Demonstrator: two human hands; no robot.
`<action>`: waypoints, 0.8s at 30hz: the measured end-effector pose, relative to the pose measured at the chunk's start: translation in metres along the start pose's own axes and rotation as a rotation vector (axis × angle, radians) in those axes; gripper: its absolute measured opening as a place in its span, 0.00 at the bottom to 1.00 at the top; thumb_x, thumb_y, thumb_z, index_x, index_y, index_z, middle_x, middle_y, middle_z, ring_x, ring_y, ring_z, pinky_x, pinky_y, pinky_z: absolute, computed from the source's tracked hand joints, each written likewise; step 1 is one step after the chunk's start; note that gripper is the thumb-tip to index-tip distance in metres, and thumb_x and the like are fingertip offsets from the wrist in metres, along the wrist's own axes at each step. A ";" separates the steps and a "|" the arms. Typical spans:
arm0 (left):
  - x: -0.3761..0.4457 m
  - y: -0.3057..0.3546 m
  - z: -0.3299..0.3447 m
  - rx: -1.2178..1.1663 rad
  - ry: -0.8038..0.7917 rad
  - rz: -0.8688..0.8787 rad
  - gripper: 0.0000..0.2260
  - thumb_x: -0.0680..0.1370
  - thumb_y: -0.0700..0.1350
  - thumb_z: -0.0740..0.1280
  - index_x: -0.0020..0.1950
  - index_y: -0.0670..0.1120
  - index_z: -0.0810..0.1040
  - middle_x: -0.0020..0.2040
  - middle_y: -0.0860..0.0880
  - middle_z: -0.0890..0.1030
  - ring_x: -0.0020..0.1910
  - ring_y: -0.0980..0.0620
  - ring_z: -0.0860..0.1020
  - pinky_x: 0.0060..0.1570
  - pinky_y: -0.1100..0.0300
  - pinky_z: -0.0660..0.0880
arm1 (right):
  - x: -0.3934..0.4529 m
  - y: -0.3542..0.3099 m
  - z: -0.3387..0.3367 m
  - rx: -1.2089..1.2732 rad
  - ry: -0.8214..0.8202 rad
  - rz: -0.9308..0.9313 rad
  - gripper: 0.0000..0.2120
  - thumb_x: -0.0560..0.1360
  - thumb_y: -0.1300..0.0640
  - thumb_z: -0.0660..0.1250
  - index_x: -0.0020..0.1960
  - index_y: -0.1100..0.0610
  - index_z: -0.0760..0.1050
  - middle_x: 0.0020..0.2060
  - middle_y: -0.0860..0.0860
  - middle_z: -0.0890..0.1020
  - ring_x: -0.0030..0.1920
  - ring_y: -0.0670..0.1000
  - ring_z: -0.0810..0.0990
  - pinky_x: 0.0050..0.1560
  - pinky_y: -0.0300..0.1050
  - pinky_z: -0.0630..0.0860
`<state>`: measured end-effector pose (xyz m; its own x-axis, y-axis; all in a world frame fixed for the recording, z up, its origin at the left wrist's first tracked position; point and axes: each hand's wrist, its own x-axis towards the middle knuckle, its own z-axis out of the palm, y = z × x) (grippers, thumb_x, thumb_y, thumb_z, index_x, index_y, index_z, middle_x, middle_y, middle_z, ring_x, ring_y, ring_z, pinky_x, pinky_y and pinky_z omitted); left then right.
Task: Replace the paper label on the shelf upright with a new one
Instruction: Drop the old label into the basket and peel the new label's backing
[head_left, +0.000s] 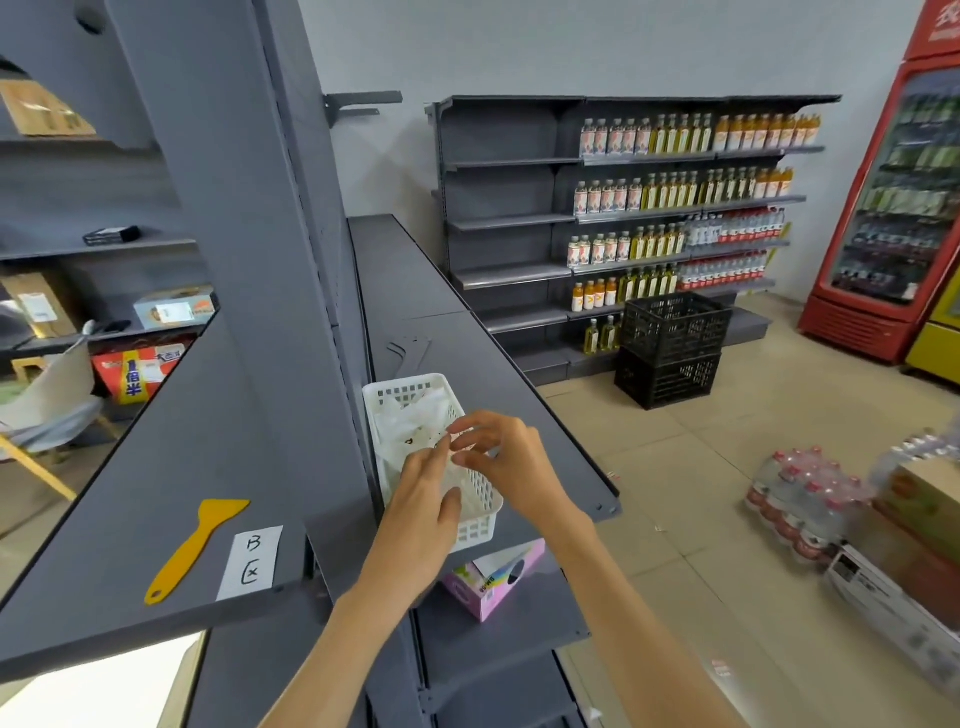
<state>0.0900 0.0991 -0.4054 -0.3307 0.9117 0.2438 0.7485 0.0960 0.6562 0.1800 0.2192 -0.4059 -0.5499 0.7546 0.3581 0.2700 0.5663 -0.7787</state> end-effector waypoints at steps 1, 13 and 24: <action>-0.001 -0.002 -0.001 -0.031 0.006 0.015 0.27 0.83 0.43 0.57 0.80 0.53 0.52 0.76 0.53 0.60 0.74 0.54 0.64 0.64 0.64 0.65 | 0.000 -0.001 0.001 -0.002 0.023 -0.014 0.09 0.76 0.63 0.72 0.55 0.55 0.82 0.45 0.51 0.88 0.46 0.48 0.87 0.48 0.34 0.80; -0.044 0.002 -0.076 -0.406 0.335 0.246 0.14 0.83 0.42 0.60 0.68 0.53 0.73 0.52 0.52 0.82 0.52 0.53 0.82 0.46 0.55 0.82 | -0.021 -0.119 -0.003 0.198 0.272 -0.291 0.08 0.82 0.60 0.63 0.51 0.49 0.77 0.45 0.44 0.83 0.44 0.48 0.82 0.43 0.47 0.80; -0.108 -0.040 -0.162 -0.434 0.470 0.207 0.09 0.83 0.41 0.60 0.60 0.49 0.77 0.40 0.51 0.82 0.44 0.49 0.82 0.43 0.52 0.79 | -0.065 -0.207 0.050 0.269 0.077 -0.520 0.15 0.83 0.70 0.52 0.58 0.61 0.76 0.41 0.52 0.82 0.42 0.52 0.81 0.42 0.40 0.75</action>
<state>0.0028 -0.0679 -0.3424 -0.4937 0.6136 0.6162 0.5569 -0.3212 0.7660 0.1208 0.0364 -0.2936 -0.4951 0.4282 0.7560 -0.2350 0.7717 -0.5910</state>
